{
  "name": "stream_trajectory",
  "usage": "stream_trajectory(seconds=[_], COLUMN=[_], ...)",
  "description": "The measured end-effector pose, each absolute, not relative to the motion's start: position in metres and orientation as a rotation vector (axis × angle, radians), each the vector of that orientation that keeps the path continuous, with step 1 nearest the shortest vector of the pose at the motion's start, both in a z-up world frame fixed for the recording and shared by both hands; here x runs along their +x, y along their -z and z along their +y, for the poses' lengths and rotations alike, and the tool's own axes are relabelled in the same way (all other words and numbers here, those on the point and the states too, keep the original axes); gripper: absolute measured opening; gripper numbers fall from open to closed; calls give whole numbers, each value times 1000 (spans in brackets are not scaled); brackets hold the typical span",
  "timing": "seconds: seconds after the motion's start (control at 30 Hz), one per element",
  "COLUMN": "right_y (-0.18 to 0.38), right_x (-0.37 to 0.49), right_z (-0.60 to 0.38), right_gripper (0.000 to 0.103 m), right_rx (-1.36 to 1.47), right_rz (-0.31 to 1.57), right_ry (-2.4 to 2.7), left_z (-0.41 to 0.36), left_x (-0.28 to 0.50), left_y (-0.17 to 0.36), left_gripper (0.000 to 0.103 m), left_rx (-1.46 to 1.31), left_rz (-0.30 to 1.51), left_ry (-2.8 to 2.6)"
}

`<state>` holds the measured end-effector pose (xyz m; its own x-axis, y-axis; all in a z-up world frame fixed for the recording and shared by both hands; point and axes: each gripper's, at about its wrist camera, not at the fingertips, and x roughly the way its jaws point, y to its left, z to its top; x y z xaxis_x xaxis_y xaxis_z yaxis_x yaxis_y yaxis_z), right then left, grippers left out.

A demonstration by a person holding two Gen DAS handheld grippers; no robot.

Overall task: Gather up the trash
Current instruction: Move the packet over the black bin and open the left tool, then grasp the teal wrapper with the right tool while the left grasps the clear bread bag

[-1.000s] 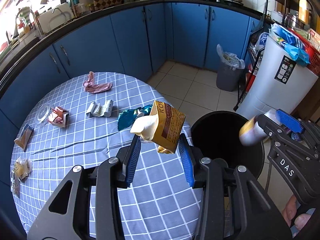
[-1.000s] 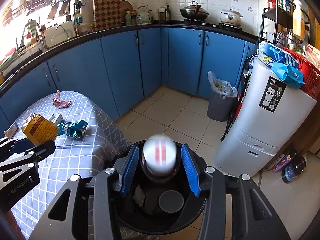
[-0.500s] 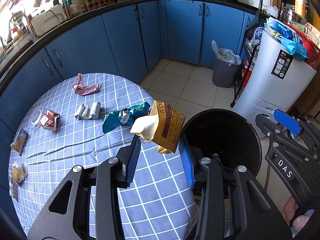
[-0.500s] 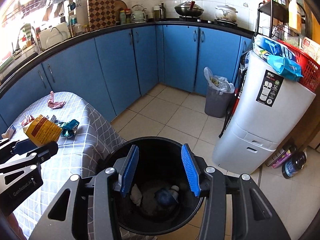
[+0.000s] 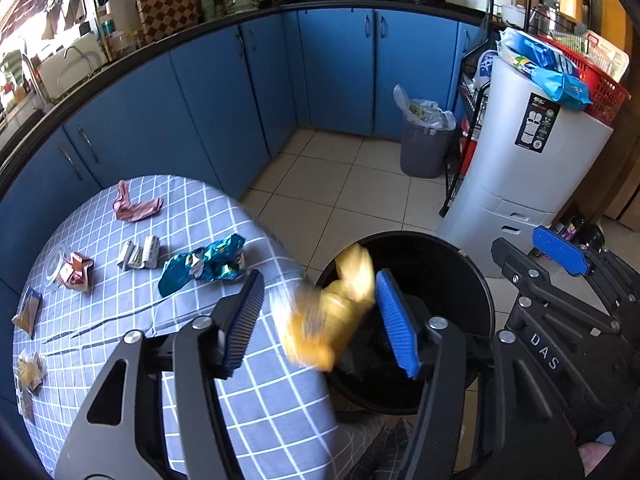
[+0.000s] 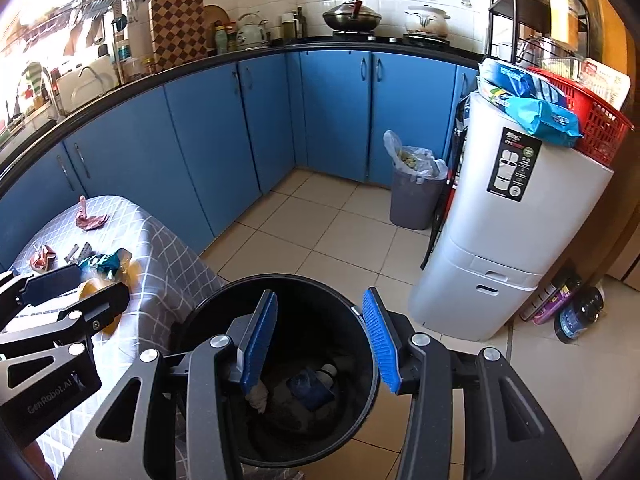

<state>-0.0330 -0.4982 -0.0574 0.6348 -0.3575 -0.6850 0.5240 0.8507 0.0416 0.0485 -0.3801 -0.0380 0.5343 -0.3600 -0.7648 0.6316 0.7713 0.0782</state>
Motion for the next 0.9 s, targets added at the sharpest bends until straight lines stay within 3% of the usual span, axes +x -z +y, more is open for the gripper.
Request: stream_trajectory(seconds=[0.33, 0.7, 0.77, 0.8, 0.9], right_y=[57, 49, 47, 46, 40], right_x=[-36, -24, -19, -17, -11], right_z=[-501, -469, -458, -452, -432], right_gripper=[44, 44, 57, 71, 73], right_rx=[252, 216, 199, 187, 161], right_rz=[729, 734, 733, 723, 695], right_ry=[515, 452, 433, 433, 390], left_z=[-382, -349, -337, -331, -306], left_x=[46, 52, 56, 58, 66], left_y=[34, 26, 24, 23, 22], left_gripper=[79, 83, 83, 84, 85], left_rx=[372, 328, 314, 308, 281], left_rz=[793, 782, 777, 776, 774], left_ry=[611, 564, 542, 530, 484])
